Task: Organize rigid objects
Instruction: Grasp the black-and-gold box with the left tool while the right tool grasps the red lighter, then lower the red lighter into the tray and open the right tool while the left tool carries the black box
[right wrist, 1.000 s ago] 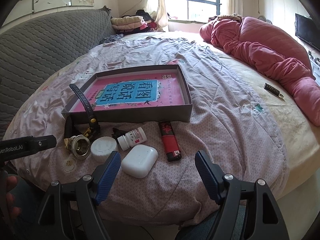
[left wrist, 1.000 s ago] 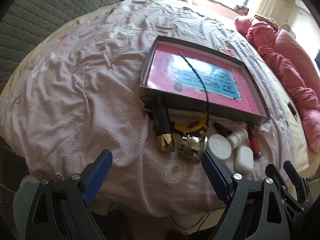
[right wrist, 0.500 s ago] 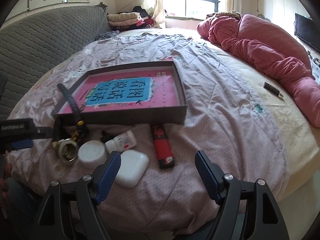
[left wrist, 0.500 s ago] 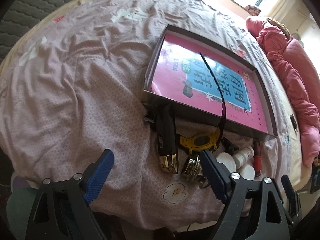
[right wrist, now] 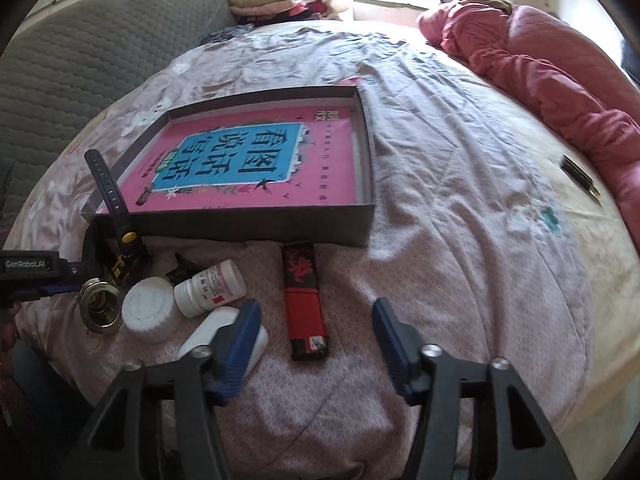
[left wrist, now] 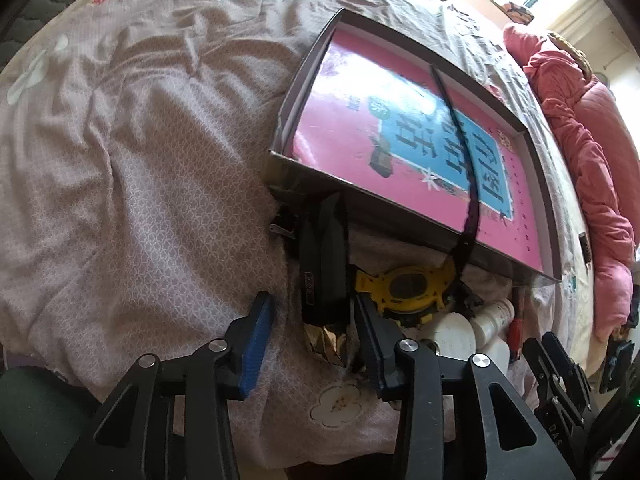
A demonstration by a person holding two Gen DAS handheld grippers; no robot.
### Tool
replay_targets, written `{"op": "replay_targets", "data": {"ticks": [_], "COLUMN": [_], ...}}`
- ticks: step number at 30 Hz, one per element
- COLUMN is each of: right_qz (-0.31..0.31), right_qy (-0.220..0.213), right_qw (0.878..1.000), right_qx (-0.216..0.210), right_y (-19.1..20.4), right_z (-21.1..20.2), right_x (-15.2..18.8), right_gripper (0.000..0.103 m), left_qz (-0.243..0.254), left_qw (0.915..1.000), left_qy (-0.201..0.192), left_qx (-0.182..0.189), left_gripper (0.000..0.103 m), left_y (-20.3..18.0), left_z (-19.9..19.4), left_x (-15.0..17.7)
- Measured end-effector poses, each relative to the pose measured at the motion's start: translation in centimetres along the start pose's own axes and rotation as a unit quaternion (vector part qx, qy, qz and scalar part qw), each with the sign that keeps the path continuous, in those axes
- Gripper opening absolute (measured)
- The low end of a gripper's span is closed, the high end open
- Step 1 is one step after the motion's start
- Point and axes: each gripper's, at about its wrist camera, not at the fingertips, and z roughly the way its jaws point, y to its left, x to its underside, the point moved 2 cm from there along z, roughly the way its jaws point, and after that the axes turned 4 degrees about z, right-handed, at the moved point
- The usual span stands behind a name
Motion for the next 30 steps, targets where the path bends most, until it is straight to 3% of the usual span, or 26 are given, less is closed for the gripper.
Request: {"op": "replay_targets", "data": {"ticks": [10, 17, 20, 30], "right_qz": [-0.024, -0.022, -0.004, 0.027], "right_qy": [0.041, 0.041, 0.031, -0.011], "right_qw": [0.999, 0.999, 0.999, 0.999], "right_qx": [0.000, -0.005, -0.019, -0.038], "right_y": [0.9, 1.0, 0.3, -0.8], "right_z": [3.4, 4.7, 4.1, 0.8], "right_x": [-0.2, -0.7, -0.7, -1.0], "right_gripper": [0.026, 0.024, 0.023, 0.023], "left_qz": [-0.006, -0.011, -0.013, -0.019], "left_qw": [0.9999, 0.9999, 0.9999, 0.9990], "left_qy": [0.004, 0.004, -0.003, -0.024], "left_qx": [0.012, 0.012, 0.006, 0.032], "left_gripper": [0.040, 0.035, 0.026, 0.025], "left_y": [0.1, 0.2, 0.1, 0.2], "left_z": [1.4, 2.1, 2.3, 0.3], "left_x": [-1.2, -1.6, -2.1, -2.8]}}
